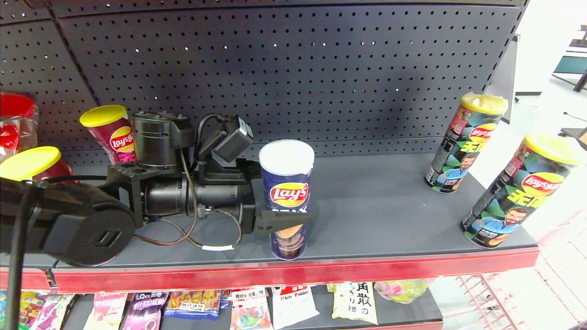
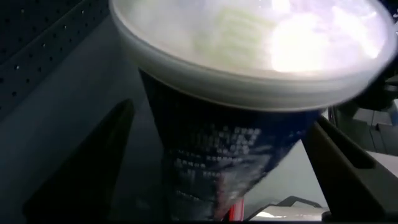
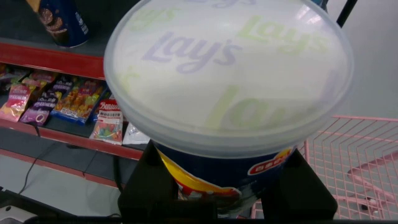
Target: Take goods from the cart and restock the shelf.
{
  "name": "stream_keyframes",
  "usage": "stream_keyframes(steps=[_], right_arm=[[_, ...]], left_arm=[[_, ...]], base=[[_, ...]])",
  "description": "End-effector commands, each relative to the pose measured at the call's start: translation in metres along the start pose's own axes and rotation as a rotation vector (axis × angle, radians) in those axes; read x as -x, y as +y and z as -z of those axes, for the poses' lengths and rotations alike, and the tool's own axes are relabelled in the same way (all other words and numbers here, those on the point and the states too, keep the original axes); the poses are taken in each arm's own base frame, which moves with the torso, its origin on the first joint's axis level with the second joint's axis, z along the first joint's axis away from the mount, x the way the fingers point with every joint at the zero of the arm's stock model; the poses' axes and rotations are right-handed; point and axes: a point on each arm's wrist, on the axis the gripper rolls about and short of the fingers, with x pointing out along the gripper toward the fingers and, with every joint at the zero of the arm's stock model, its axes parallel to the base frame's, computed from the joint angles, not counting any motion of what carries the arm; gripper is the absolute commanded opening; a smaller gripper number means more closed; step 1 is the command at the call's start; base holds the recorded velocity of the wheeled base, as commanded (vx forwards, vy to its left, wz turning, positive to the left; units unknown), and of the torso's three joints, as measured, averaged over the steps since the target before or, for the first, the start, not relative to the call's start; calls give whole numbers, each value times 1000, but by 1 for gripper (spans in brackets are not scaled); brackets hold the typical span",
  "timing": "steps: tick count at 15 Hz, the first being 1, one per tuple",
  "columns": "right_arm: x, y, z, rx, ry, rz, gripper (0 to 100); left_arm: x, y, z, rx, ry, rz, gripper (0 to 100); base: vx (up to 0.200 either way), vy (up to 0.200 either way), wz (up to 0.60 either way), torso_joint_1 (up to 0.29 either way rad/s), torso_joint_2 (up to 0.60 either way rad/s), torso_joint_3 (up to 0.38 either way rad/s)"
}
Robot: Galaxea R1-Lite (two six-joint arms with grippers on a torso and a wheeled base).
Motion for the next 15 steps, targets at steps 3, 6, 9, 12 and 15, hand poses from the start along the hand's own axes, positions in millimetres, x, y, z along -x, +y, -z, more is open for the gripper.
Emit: stream_keyframes(steps=[3, 6, 9, 12, 15], right_arm=[[-1, 0, -1, -1, 3, -12, 0], [-1, 0, 0, -1, 5, -13, 0], [-1, 0, 0, -2, 8, -15, 0], [-1, 0, 1, -3, 10, -17, 0], [-2, 0, 2, -3, 13, -23, 0]], left_arm=[[28, -10, 0, 9, -2, -44, 100], [48, -18, -1, 21, -8, -78, 100], [71, -29, -1, 31, -18, -115, 100], [101, -53, -9, 91, -68, -157, 100], [127, -78, -4, 120, -94, -201, 100]], base=[[0, 0, 0, 0, 0, 0], [0, 0, 0, 0, 0, 0], [0, 0, 0, 0, 0, 0], [0, 0, 0, 0, 0, 0], [0, 0, 0, 0, 0, 0]])
